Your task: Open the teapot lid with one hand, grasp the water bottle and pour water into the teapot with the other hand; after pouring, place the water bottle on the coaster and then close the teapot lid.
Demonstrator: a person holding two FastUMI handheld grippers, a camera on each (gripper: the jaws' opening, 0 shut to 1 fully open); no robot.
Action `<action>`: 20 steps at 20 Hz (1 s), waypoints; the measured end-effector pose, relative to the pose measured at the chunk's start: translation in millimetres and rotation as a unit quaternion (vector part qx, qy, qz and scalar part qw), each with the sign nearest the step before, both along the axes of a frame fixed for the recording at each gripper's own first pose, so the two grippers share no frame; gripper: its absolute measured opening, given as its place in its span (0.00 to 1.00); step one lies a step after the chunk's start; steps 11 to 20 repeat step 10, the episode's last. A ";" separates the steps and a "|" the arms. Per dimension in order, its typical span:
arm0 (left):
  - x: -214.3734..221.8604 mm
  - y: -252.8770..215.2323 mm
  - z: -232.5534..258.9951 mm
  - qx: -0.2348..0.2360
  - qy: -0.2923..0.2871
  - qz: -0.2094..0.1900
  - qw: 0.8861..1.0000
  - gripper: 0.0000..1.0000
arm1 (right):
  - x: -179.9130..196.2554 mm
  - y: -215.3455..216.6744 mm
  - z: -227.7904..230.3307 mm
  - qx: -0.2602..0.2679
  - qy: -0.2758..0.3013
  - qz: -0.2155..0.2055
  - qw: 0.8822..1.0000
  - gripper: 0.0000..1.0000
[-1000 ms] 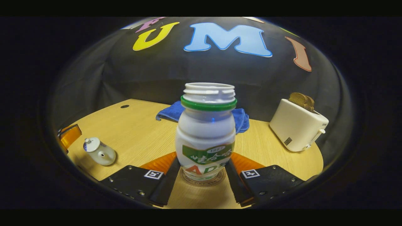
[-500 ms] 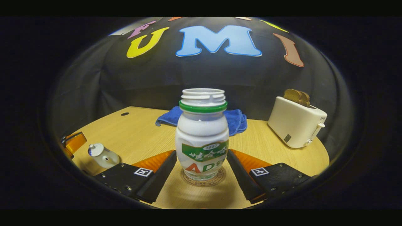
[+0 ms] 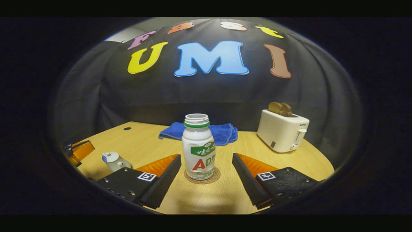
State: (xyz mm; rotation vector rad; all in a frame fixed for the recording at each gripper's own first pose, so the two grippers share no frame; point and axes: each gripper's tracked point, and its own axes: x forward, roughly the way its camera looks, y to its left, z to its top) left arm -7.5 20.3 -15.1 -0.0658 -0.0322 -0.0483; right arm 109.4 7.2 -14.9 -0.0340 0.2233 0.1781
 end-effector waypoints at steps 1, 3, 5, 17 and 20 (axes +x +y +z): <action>-7.0 -6.0 -1.9 0.002 0.000 -0.001 1.000 0.23 | -9.9 2.4 5.4 -0.001 -0.011 -0.001 1.000 0.98; -21.1 -19.5 -2.2 0.005 -0.005 -0.003 1.000 0.21 | -31.3 6.1 11.6 0.001 -0.038 -0.014 0.999 0.98; -32.7 -30.3 -4.5 0.008 -0.012 -0.002 1.000 0.21 | -53.3 8.4 11.1 0.004 -0.061 -0.035 0.998 0.98; -54.6 -46.4 -14.9 0.000 -0.021 0.010 1.000 0.21 | -96.6 6.3 -1.8 -0.002 -0.105 -0.090 0.990 0.98; -54.6 -46.4 -14.9 0.000 -0.021 0.010 1.000 0.21 | -96.6 6.3 -1.8 -0.002 -0.105 -0.090 0.990 0.98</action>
